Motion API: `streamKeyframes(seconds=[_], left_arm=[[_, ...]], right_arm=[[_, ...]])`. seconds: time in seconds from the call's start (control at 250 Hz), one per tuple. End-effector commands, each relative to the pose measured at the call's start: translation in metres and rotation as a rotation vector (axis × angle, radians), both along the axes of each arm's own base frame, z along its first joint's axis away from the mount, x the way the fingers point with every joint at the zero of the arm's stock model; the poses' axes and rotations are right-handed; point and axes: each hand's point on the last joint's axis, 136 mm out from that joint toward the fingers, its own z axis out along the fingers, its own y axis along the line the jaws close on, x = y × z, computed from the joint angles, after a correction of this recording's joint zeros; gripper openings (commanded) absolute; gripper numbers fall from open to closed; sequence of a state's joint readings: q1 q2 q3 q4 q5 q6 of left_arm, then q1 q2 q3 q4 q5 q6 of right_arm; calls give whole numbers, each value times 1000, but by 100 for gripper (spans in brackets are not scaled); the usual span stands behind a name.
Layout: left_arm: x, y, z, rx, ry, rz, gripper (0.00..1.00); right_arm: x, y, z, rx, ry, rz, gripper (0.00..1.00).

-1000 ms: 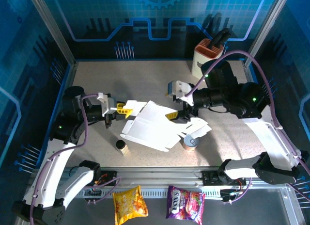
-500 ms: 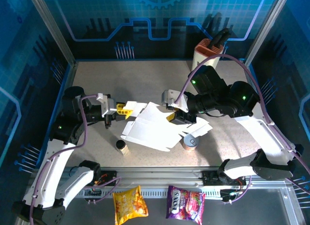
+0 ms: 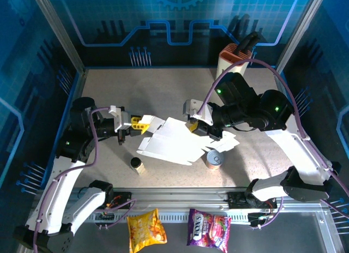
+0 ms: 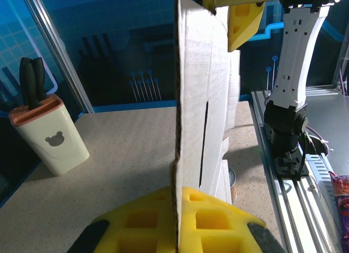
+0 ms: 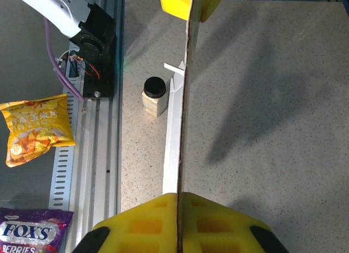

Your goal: Fold the paper box

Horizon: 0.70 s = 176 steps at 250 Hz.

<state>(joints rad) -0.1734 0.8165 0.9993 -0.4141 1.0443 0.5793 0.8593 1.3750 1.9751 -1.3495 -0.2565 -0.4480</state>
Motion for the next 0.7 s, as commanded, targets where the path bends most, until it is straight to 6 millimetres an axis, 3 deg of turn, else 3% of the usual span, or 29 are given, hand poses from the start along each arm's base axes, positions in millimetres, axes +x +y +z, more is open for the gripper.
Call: streamKeyframes(seconds=[0.0,0.699], left_arm=[[-6,-2,4,-8,-56,-35,0],[-6,-2,5,-13,-72,-39,0]], right_arm=[[-8,-1,1,-10,26,12,15],[-6,-2,-7,-36,28,8,18]])
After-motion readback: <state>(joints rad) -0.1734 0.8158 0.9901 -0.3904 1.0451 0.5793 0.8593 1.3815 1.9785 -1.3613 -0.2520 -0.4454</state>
